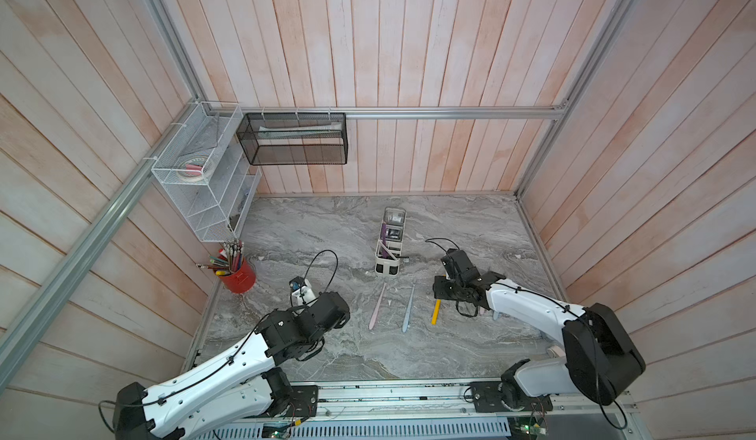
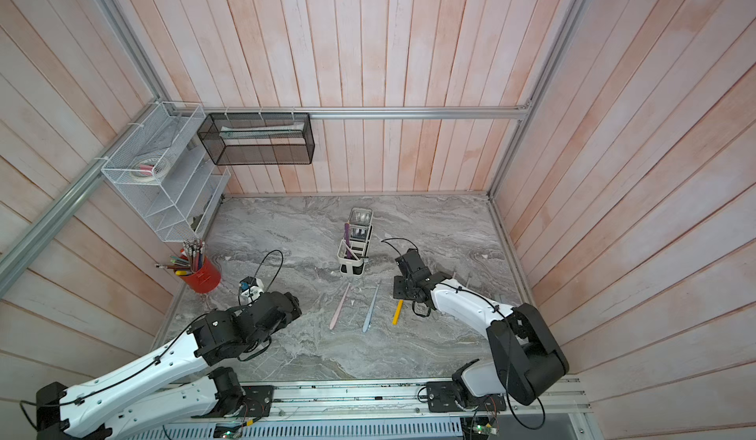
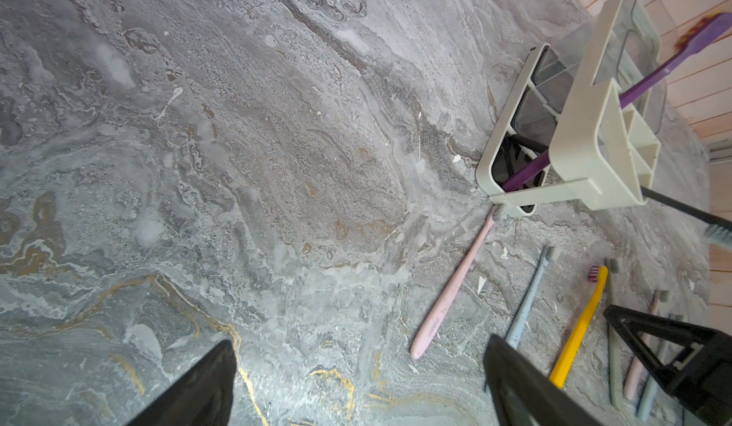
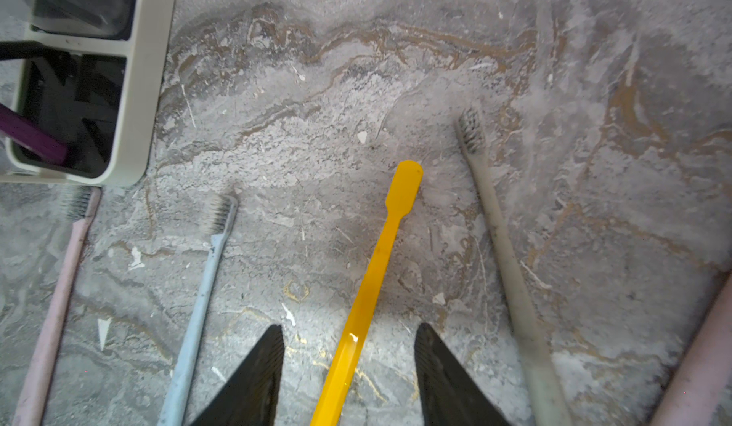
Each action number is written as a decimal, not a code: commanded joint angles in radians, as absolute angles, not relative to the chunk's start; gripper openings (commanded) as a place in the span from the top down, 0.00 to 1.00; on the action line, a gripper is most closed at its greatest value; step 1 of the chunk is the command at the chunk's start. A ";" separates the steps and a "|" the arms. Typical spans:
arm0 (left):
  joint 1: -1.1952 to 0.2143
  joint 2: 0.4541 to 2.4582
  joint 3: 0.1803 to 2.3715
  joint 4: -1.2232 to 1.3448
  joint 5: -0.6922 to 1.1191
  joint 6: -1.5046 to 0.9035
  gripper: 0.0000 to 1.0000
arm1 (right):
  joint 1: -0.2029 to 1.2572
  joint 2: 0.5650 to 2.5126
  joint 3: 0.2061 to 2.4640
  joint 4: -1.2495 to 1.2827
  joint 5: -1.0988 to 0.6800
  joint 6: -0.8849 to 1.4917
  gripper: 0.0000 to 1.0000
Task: Place the toothbrush into the toothbrush holder
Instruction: Pick up the toothbrush from the center of the board.
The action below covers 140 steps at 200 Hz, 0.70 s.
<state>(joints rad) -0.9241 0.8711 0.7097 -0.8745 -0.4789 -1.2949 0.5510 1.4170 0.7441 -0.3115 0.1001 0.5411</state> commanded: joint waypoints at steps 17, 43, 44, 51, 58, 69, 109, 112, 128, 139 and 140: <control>-0.928 0.860 0.691 -0.864 -0.486 -1.293 0.02 | 0.547 1.486 0.782 -0.306 0.107 0.526 0.47; -0.928 0.857 0.683 -0.859 -0.482 -1.295 0.02 | 0.546 1.522 0.794 -0.291 0.106 0.527 0.51; -0.928 0.857 0.683 -0.859 -0.481 -1.295 0.02 | 0.546 1.523 0.795 -0.291 0.106 0.527 0.51; -0.928 0.858 0.684 -0.858 -0.480 -1.294 0.02 | 0.546 1.533 0.800 -0.293 0.108 0.529 0.52; -0.928 0.859 0.686 -0.859 -0.480 -1.294 0.02 | 0.543 1.541 0.803 -0.292 0.108 0.531 0.53; -0.928 0.862 0.687 -0.858 -0.482 -1.292 0.02 | 0.542 1.549 0.802 -0.287 0.114 0.529 0.53; -0.928 0.886 0.700 -0.858 -0.491 -1.281 0.02 | 0.538 1.576 0.816 -0.279 0.123 0.530 0.54; -0.928 0.888 0.700 -0.856 -0.491 -1.280 0.02 | 0.537 1.577 0.817 -0.279 0.126 0.529 0.54; -0.928 0.899 0.707 -0.853 -0.491 -1.275 0.02 | 0.535 1.584 0.818 -0.278 0.131 0.527 0.58; -0.928 0.907 0.709 -0.853 -0.492 -1.272 0.02 | 0.534 1.590 0.815 -0.273 0.127 0.526 0.58; -0.928 0.907 0.709 -0.852 -0.492 -1.271 0.02 | 0.535 1.590 0.815 -0.272 0.127 0.526 0.58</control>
<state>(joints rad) -0.9241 0.8940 0.7006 -0.8635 -0.4789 -1.2903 0.5411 1.5681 0.7979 -0.2806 0.1070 0.5293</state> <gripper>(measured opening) 0.978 0.425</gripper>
